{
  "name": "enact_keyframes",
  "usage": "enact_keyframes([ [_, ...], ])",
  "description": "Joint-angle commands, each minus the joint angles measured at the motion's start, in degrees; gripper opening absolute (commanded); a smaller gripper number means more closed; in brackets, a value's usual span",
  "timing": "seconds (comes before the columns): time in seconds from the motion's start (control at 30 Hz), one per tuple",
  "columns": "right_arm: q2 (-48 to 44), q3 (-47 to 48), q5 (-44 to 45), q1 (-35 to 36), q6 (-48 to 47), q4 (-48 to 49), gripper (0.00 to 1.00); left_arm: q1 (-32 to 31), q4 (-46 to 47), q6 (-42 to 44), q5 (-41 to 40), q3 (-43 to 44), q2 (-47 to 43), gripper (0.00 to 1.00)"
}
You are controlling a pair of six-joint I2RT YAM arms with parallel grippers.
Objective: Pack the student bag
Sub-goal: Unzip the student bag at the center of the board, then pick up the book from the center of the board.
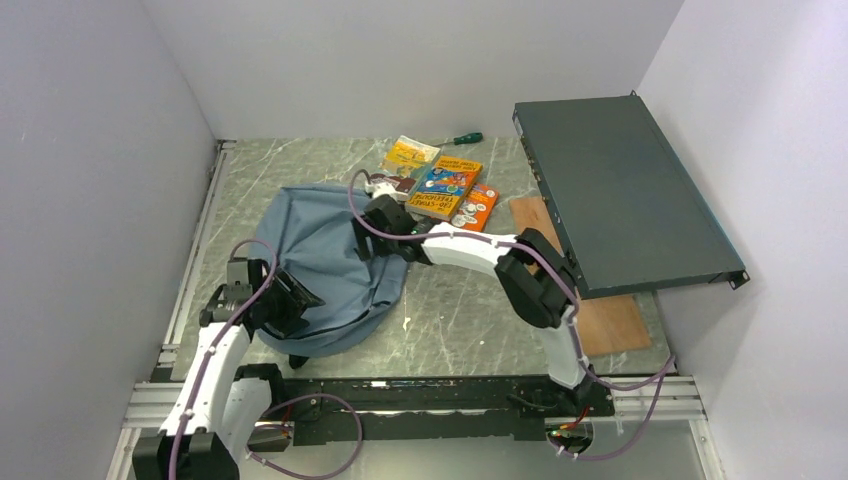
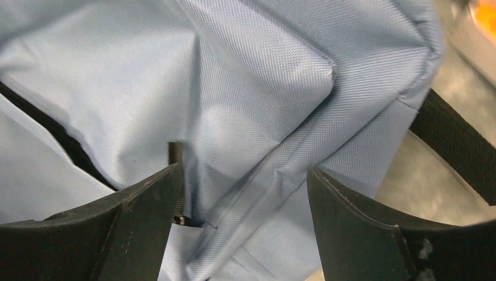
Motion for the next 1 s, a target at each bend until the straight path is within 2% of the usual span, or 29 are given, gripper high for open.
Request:
enact_keyframes([
  [0.0,4.49,12.32,-1.97,0.18,-5.24,5.37,0.81,-0.19,-0.68,-3.09,-2.69,0.78,-2.18,0.67],
  [0.1,7.90,20.53,-2.28,-1.04,-7.28,-1.12,0.81,-0.19,2.47,-1.29,0.37,1.25,1.16,0.69],
  [0.23,9.14,30.14,-3.72,-1.78,-10.99,-14.51,0.81,-0.19,8.83,2.77,8.80,1.74,7.70,0.70],
  [0.3,6.41,30.74,-4.75,-1.72,-11.97,-19.88,0.82,-0.30,11.20,3.96,11.25,1.90,8.92,0.71],
  [0.37,1.76,26.29,-6.88,-1.47,-11.40,-23.24,0.82,-0.28,14.79,3.92,14.02,1.12,8.81,0.72],
  [0.5,-11.31,7.58,-9.89,1.76,-7.64,-17.04,0.81,-0.58,21.57,1.31,17.77,-1.46,8.49,0.74],
  [0.67,-21.42,-8.13,-2.31,3.31,-0.13,-10.08,0.81,-1.56,21.89,2.83,17.79,-0.78,8.75,0.76],
  [0.8,-21.12,-7.01,13.53,0.47,5.72,-11.59,0.82,-2.80,20.60,3.89,16.98,-0.19,6.00,0.77],
  [0.97,-17.67,-0.98,16.20,-5.54,10.00,-9.05,0.83,-3.53,15.33,7.81,14.81,3.01,1.69,0.80],
])
